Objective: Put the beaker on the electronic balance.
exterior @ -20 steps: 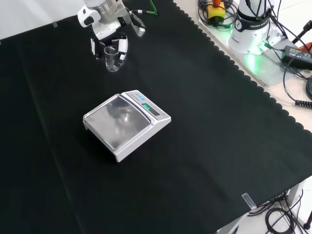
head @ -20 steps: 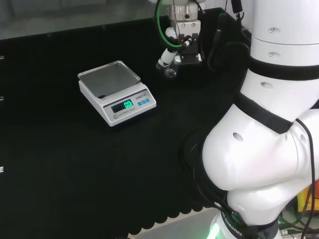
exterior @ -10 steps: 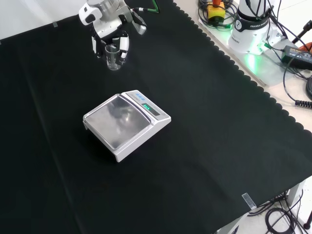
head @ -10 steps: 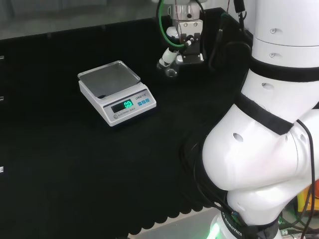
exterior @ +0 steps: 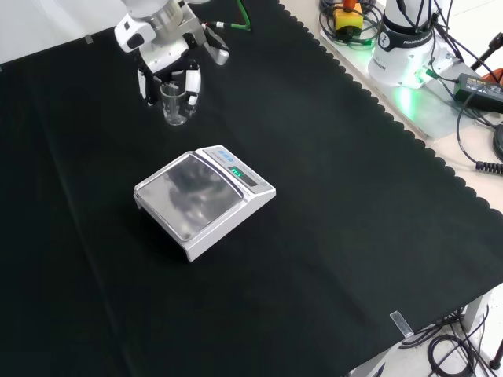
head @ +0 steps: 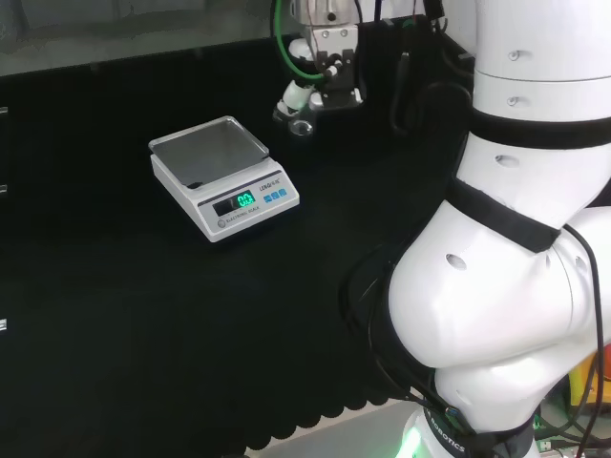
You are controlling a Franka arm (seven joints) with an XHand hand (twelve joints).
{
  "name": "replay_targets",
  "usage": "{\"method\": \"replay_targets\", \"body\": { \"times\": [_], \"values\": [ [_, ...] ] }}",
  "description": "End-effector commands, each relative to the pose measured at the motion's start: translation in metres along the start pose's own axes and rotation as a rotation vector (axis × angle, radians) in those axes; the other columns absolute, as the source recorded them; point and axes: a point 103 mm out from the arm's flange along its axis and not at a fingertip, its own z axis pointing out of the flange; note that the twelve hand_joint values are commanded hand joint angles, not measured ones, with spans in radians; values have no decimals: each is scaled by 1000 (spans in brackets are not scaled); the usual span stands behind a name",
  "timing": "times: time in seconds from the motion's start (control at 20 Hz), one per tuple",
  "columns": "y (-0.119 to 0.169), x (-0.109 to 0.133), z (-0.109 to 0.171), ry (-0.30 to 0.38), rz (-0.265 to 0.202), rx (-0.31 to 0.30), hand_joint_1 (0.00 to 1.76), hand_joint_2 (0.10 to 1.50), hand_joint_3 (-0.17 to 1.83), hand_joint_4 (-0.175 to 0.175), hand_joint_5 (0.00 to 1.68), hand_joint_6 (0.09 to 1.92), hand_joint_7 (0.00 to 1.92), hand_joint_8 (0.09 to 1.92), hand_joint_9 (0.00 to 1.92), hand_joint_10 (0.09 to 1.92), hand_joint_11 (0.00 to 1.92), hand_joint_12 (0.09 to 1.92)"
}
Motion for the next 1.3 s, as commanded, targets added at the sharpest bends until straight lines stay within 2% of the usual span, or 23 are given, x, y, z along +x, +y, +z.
{"method": "replay_targets", "body": {
  "times": [0.05, 0.3, 0.7, 1.0, 1.3],
  "values": [
    [16, 50, -6, -10, -85, 19, 1188, 779, 485, -175, 1197, 731, 1508, 650, 1822, 222, 1920, 798],
    [28, 77, -4, -16, -137, 31, 1187, 784, 482, -175, 1189, 744, 1502, 651, 1823, 223, 1920, 791],
    [45, 114, 13, 33, -199, 36, 1185, 788, 480, -175, 1183, 753, 1499, 652, 1825, 223, 1920, 786],
    [58, 140, 30, 56, -228, 54, 1184, 791, 477, -175, 1178, 760, 1498, 653, 1828, 222, 1920, 782],
    [62, 148, 45, 53, -251, 88, 1183, 793, 476, -175, 1175, 766, 1498, 653, 1829, 220, 1920, 782]
  ]
}}
